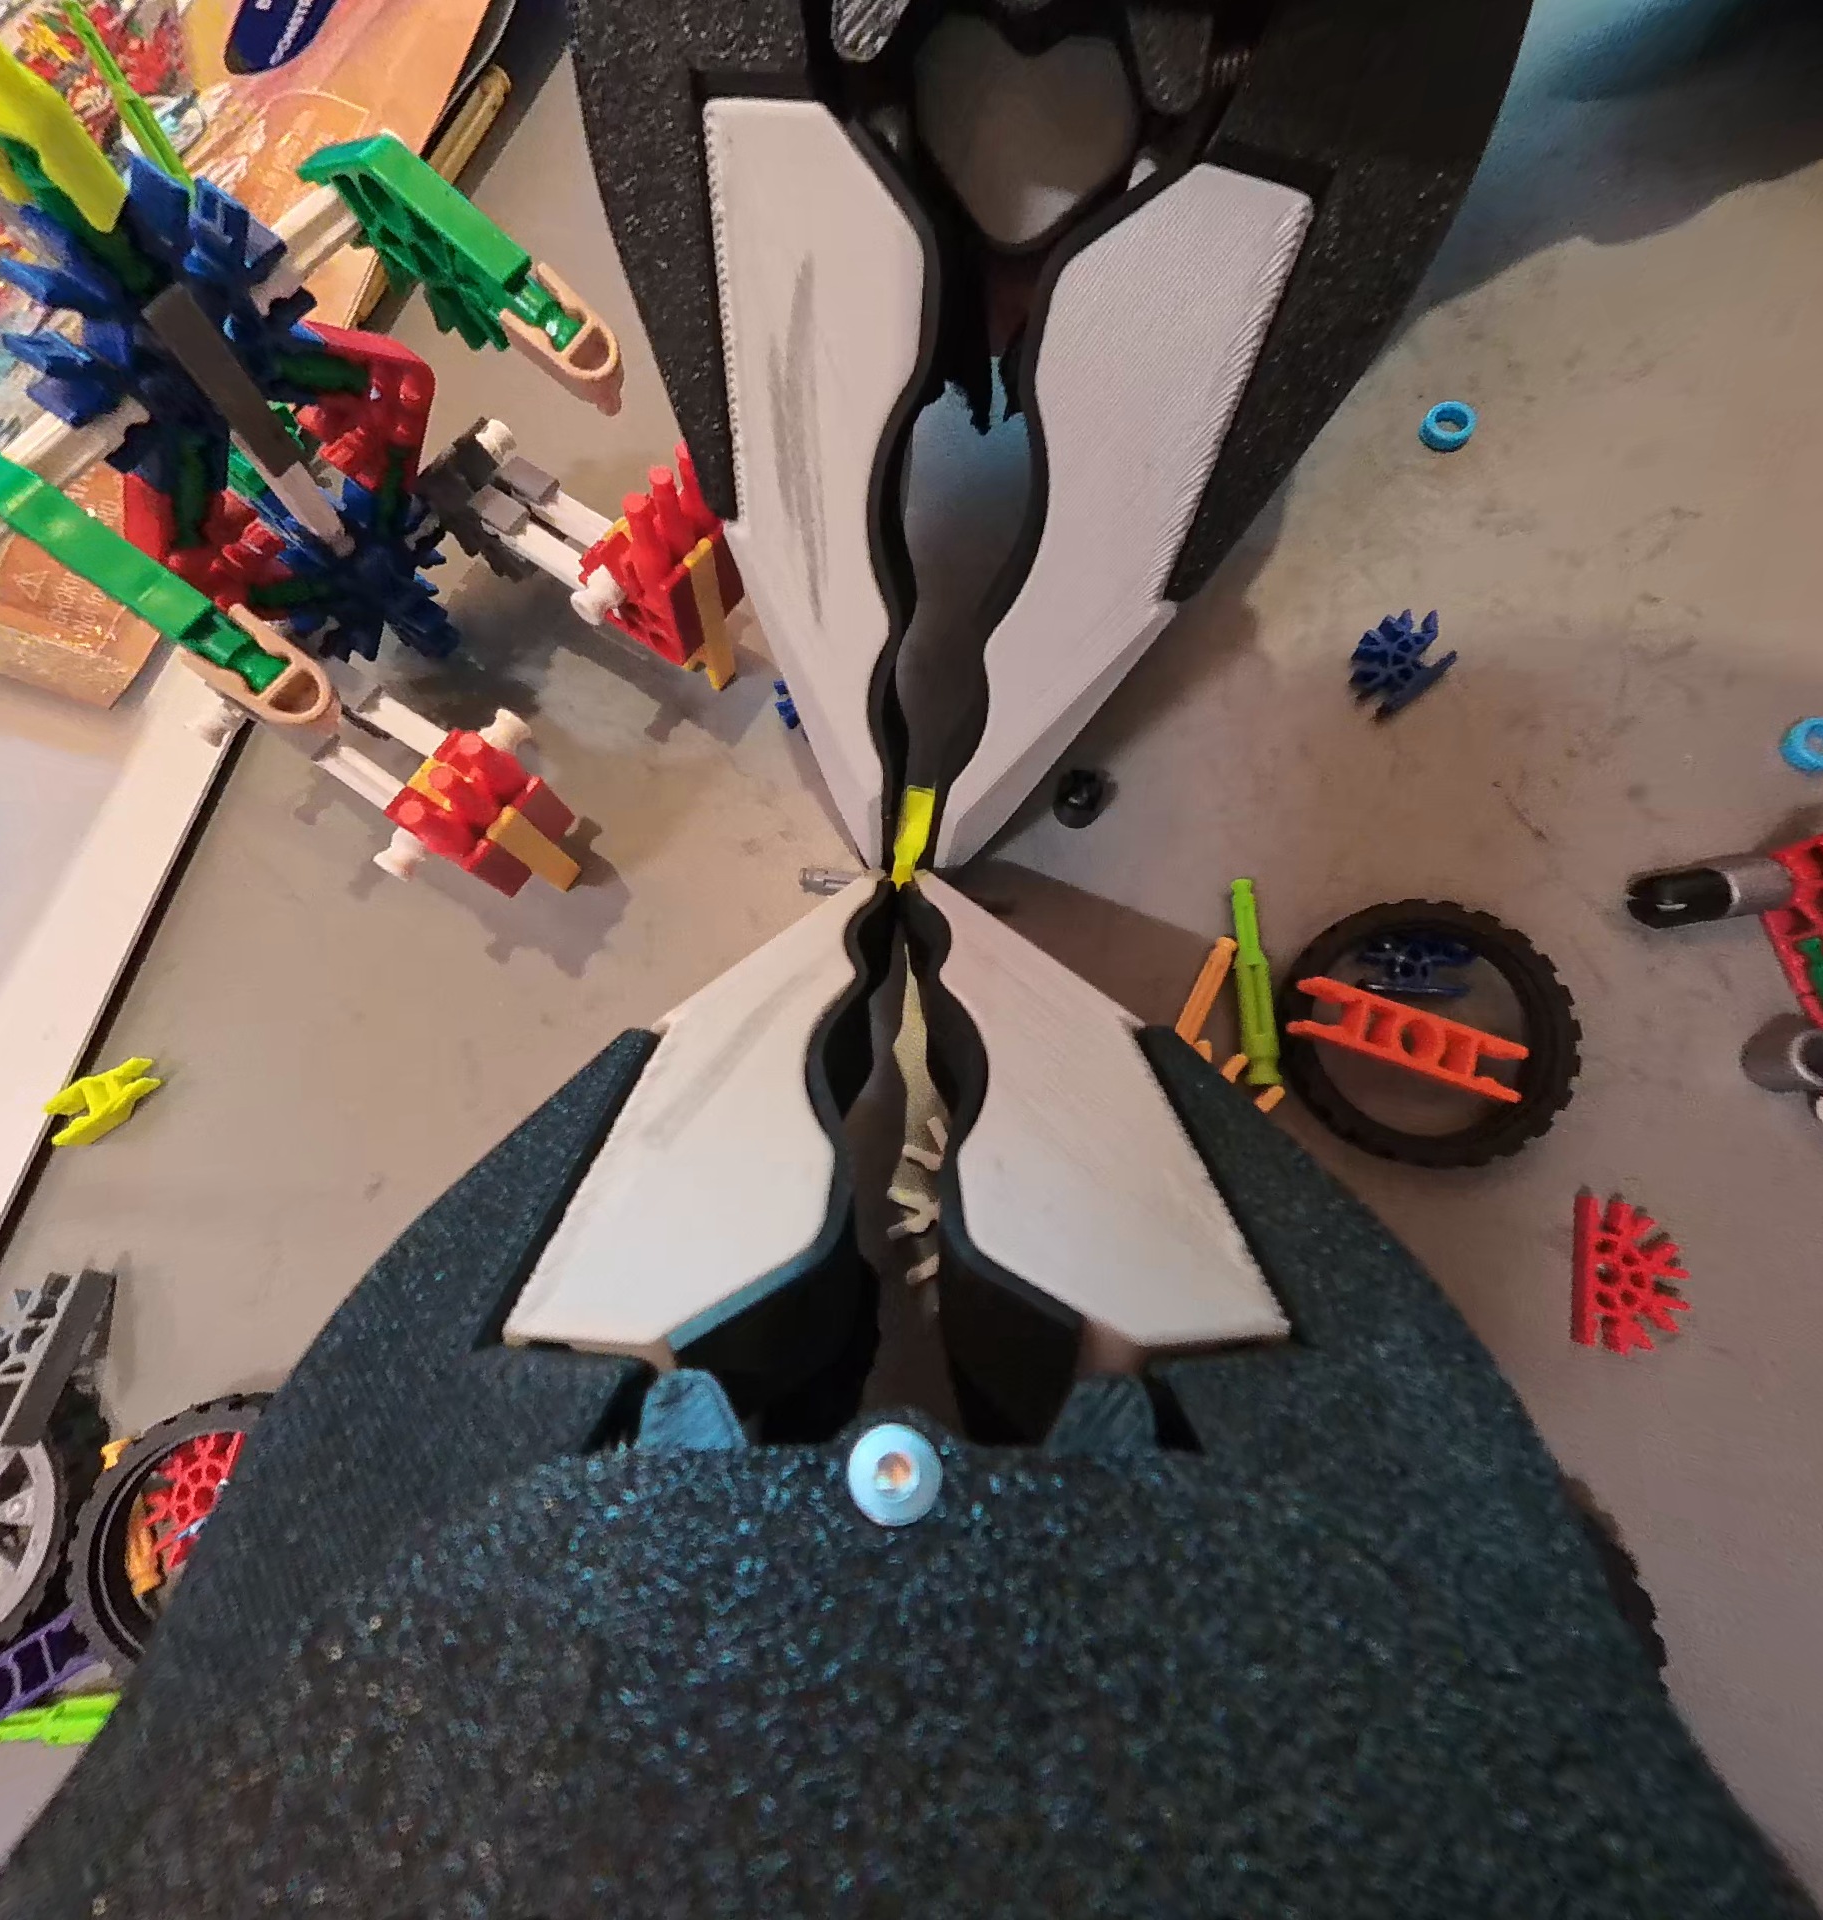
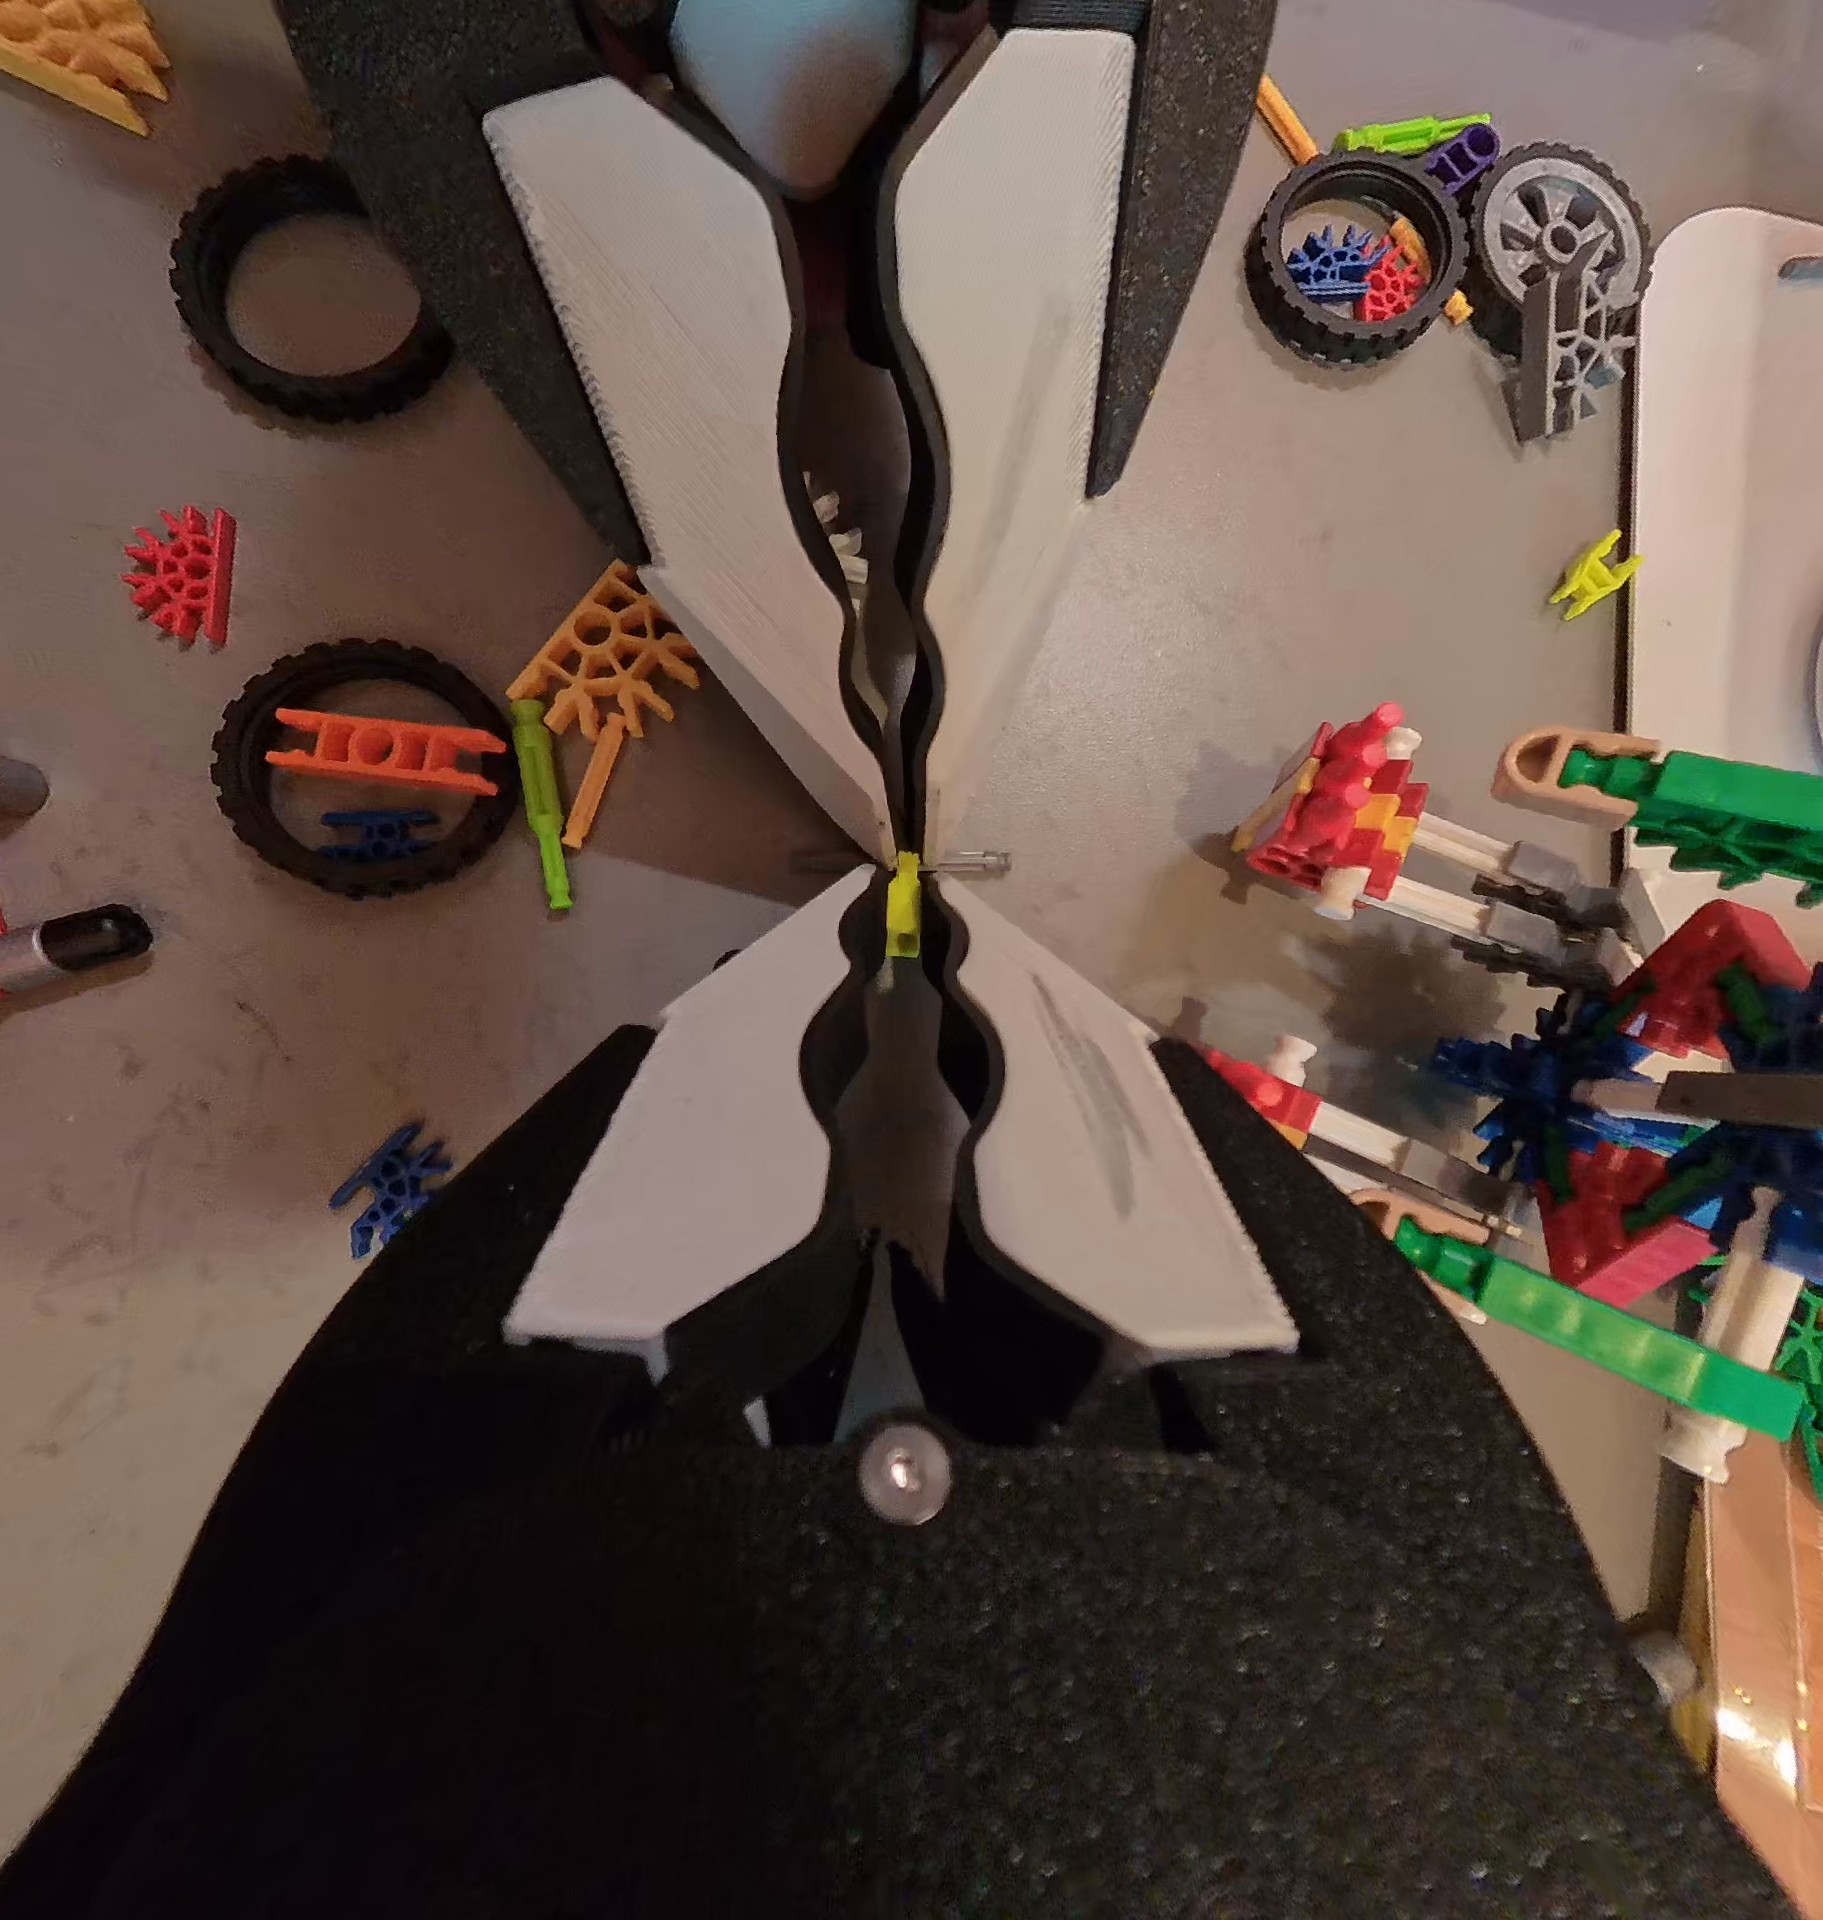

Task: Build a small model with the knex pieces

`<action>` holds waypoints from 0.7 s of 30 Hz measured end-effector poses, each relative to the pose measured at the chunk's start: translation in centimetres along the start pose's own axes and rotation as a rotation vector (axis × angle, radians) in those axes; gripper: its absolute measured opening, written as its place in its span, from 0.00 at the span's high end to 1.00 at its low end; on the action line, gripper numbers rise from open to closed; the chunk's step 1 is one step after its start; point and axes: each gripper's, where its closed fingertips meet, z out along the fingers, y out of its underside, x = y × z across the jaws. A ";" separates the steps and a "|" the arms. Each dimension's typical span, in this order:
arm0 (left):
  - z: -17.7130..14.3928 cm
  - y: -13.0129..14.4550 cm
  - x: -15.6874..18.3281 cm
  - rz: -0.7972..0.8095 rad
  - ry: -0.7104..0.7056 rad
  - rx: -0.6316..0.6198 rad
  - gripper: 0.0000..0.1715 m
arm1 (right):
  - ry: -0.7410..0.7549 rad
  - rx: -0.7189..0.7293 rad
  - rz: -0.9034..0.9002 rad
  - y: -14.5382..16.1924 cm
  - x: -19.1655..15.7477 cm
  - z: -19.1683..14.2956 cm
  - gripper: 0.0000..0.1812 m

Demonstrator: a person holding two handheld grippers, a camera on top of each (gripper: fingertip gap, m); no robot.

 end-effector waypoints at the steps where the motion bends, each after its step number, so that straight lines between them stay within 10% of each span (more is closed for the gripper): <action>1: 0.0 0.0 0.0 -0.006 0.006 0.000 1.00 | 0.001 0.000 -0.002 0.0 0.0 0.0 0.98; 21: 0.1 0.2 -0.2 -0.051 0.054 -0.016 1.00 | -0.007 0.019 0.008 0.5 0.4 -0.9 0.97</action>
